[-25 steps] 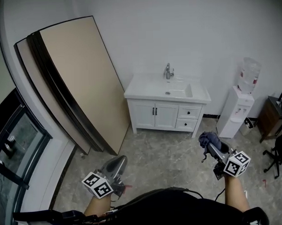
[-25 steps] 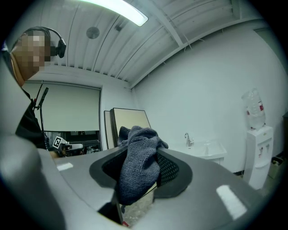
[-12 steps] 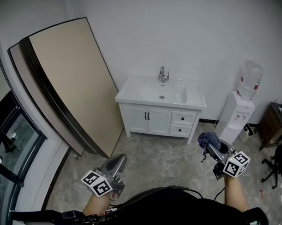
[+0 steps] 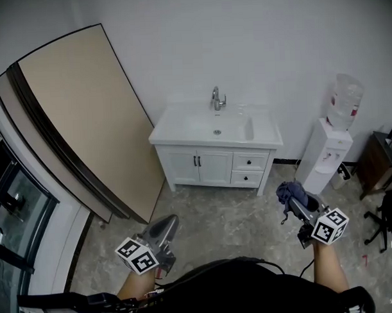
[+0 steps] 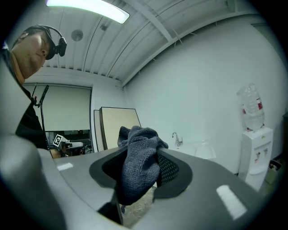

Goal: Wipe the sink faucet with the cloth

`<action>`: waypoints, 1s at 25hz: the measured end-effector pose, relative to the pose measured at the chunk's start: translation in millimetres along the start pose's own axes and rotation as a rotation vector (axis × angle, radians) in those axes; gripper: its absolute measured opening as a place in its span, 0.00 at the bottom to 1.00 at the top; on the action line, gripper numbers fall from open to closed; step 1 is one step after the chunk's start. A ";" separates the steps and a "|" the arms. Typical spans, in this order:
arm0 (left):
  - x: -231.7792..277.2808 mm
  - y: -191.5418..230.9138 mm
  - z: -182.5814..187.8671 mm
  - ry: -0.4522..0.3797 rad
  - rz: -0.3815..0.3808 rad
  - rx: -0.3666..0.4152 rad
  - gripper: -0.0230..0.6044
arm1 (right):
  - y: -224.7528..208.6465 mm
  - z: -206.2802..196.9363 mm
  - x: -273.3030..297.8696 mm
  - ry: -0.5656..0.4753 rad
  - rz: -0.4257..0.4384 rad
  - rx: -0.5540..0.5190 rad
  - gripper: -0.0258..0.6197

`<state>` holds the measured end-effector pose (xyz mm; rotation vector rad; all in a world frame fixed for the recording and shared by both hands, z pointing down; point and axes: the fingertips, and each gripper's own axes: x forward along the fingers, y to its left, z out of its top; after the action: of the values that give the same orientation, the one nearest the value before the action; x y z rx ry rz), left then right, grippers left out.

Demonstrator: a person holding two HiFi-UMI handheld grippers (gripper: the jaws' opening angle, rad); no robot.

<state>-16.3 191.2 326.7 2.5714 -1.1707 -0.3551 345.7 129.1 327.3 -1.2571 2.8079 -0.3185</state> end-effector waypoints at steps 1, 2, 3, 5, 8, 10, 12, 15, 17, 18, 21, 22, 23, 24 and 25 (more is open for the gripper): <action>3.9 8.6 0.7 0.006 -0.008 -0.005 0.04 | 0.0 0.1 8.3 0.002 -0.005 -0.001 0.28; 7.1 18.0 2.8 0.010 -0.018 -0.005 0.04 | 0.8 0.4 17.3 0.003 -0.011 -0.004 0.28; 9.8 28.7 6.7 0.010 -0.028 -0.003 0.04 | 2.0 1.5 26.9 0.003 -0.018 -0.010 0.28; 15.0 54.0 18.0 0.005 -0.047 0.000 0.04 | 3.9 6.9 47.7 -0.008 -0.038 -0.017 0.28; 19.1 91.9 38.7 0.003 -0.078 -0.006 0.04 | 13.1 13.5 78.5 -0.024 -0.066 -0.017 0.28; 21.8 115.2 57.3 0.008 -0.096 0.010 0.04 | 19.1 18.8 102.2 -0.031 -0.085 -0.024 0.28; 23.4 143.8 74.0 0.009 -0.109 0.021 0.04 | 23.6 24.2 131.1 -0.049 -0.101 -0.015 0.28; 22.4 188.6 92.4 0.010 -0.115 0.016 0.04 | 37.5 25.0 179.4 -0.048 -0.096 -0.011 0.28; 22.5 212.2 103.8 0.011 -0.117 0.016 0.04 | 44.9 25.5 207.0 -0.045 -0.092 -0.016 0.28; 22.6 223.1 108.2 0.009 -0.120 0.016 0.04 | 47.2 26.0 219.4 -0.047 -0.092 -0.016 0.28; 21.6 256.1 115.2 0.006 -0.123 0.010 0.04 | 52.5 25.2 253.4 -0.047 -0.087 -0.018 0.28; 21.3 265.8 116.9 0.006 -0.120 0.007 0.04 | 54.0 23.7 263.4 -0.044 -0.083 -0.019 0.28; 21.2 274.8 118.1 0.006 -0.115 0.003 0.04 | 54.9 21.7 272.7 -0.039 -0.080 -0.019 0.28; 21.4 282.9 118.9 0.006 -0.109 -0.002 0.04 | 54.8 19.6 281.1 -0.032 -0.076 -0.019 0.28; 22.0 289.8 119.5 0.005 -0.103 -0.006 0.04 | 53.7 17.9 288.7 -0.025 -0.074 -0.018 0.28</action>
<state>-243.0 -26.4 318.7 2.6320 -1.0362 -0.3746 115.6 -53.4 310.0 -1.3606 2.7546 -0.2788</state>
